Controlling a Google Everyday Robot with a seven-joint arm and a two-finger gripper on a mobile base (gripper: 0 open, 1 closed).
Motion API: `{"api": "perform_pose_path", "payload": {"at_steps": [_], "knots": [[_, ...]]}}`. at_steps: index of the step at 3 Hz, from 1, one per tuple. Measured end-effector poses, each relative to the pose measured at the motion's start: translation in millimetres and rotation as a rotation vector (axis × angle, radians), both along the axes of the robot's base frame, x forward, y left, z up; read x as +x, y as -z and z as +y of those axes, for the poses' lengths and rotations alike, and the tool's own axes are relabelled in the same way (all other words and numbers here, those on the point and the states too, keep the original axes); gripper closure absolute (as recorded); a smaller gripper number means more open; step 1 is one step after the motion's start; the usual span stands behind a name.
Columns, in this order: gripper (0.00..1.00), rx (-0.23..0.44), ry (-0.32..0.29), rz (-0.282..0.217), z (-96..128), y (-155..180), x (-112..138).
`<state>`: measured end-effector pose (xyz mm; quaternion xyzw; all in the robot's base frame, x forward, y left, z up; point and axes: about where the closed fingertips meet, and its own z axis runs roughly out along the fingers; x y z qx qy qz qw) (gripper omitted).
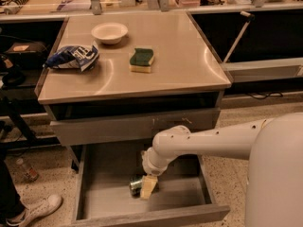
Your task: Pick green can from middle drawer and place on counter
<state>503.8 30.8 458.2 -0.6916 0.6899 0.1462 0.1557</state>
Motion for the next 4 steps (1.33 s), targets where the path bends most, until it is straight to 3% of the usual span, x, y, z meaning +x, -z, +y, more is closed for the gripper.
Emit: {"api": "perform_pose_path", "payload": {"at_steps": [4], "knots": [[0.0, 0.013, 0.016, 0.06, -5, 59, 1]]}}
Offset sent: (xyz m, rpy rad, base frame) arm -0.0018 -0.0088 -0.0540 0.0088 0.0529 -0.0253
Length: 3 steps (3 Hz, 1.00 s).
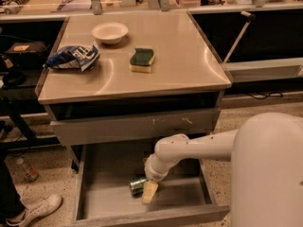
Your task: Pick green can from middle drawer and place on counter
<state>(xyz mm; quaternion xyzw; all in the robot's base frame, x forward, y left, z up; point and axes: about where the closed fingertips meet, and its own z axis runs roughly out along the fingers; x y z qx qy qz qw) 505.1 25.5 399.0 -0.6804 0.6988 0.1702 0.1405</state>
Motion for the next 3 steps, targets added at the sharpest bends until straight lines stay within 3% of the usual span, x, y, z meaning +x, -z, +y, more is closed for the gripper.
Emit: {"api": "perform_pose_path", "payload": {"at_steps": [2, 3], "knots": [[0.0, 0.031, -0.012, 0.036, 13.3, 18.7, 5.0], [0.19, 0.031, -0.012, 0.036, 13.4, 18.9, 5.0]]}}
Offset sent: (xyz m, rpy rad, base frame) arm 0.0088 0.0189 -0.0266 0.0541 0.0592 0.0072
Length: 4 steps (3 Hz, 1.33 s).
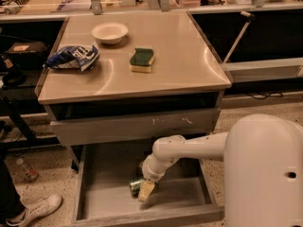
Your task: Pick green can from middle drawer and place on counter
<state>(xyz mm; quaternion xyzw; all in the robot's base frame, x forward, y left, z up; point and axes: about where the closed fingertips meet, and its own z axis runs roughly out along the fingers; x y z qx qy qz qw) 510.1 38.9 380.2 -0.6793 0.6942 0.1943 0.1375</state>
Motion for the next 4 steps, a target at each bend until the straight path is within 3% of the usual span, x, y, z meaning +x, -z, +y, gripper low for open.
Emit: {"api": "perform_pose_path", "payload": {"at_steps": [3, 4], "knots": [[0.9, 0.0, 0.0, 0.0, 0, 0, 0], [1.0, -0.01, 0.048, -0.031, -8, -19, -5]]}}
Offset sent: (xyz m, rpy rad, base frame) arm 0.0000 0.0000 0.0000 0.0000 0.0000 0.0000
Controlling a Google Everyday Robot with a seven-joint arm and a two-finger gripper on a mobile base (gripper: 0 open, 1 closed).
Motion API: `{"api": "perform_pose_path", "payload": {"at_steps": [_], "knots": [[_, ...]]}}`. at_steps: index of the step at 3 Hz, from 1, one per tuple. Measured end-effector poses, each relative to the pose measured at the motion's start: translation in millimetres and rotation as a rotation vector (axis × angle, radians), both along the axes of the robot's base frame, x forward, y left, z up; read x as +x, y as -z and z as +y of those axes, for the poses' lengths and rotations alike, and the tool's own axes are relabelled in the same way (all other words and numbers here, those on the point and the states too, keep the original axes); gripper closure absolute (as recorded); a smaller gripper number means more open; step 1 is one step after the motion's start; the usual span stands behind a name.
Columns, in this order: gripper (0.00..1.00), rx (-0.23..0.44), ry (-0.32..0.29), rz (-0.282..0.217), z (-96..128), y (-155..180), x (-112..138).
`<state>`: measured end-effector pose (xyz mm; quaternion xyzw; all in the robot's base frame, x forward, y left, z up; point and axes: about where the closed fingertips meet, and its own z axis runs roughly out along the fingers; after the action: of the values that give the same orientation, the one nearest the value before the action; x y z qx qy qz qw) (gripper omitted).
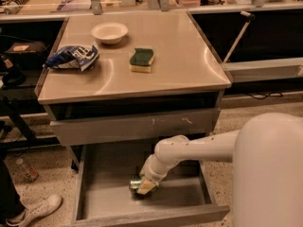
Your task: Pick green can from middle drawer and place on counter
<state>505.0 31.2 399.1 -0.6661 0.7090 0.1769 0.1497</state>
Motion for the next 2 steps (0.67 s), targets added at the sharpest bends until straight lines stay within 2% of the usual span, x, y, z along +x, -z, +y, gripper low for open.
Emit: {"api": "perform_pose_path", "payload": {"at_steps": [1, 2], "knots": [[1.0, -0.037, 0.099, -0.088, -24, -46, -12], [1.0, -0.105, 0.17, -0.134, -56, -83, -41]]}}
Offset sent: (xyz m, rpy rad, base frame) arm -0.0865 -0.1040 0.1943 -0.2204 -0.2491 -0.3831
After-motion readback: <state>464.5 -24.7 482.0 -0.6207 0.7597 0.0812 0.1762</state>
